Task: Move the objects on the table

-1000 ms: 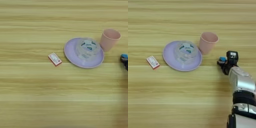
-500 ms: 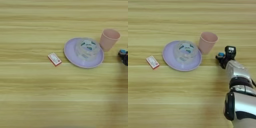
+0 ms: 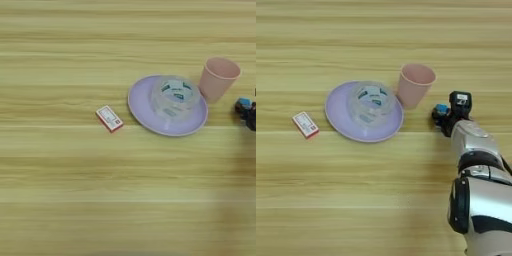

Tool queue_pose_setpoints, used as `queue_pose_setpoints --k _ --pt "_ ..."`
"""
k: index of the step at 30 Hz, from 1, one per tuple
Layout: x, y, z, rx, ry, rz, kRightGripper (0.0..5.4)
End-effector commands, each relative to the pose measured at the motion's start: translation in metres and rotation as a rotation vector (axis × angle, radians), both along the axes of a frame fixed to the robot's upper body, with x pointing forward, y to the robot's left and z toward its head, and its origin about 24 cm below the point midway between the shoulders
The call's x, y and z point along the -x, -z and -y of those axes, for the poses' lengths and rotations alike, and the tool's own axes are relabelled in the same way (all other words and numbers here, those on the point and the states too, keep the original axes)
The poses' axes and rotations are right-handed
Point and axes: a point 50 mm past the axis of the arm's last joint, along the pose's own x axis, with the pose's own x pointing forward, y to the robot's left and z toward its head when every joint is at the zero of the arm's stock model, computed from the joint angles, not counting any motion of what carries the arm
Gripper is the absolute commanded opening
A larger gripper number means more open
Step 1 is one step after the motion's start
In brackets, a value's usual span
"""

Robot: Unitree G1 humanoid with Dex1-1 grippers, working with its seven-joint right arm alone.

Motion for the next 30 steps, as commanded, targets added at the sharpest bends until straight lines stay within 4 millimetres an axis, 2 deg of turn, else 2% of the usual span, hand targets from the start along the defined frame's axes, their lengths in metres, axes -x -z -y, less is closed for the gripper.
queue_pose_setpoints --k 1,6,12,17,21,30 --pt "-0.006 -0.018 0.005 0.058 -0.004 0.071 3.31" --pt "-0.001 -0.024 0.004 0.078 -0.02 0.154 3.96" --pt "0.006 -0.035 0.005 0.025 -0.017 0.292 4.61" --pt "0.015 -0.058 -0.002 0.029 -0.05 0.44 5.35" --pt "0.022 -0.068 -0.018 0.029 -0.109 0.477 5.35" --pt "0.042 -0.088 -0.037 0.079 -0.227 0.497 5.35"
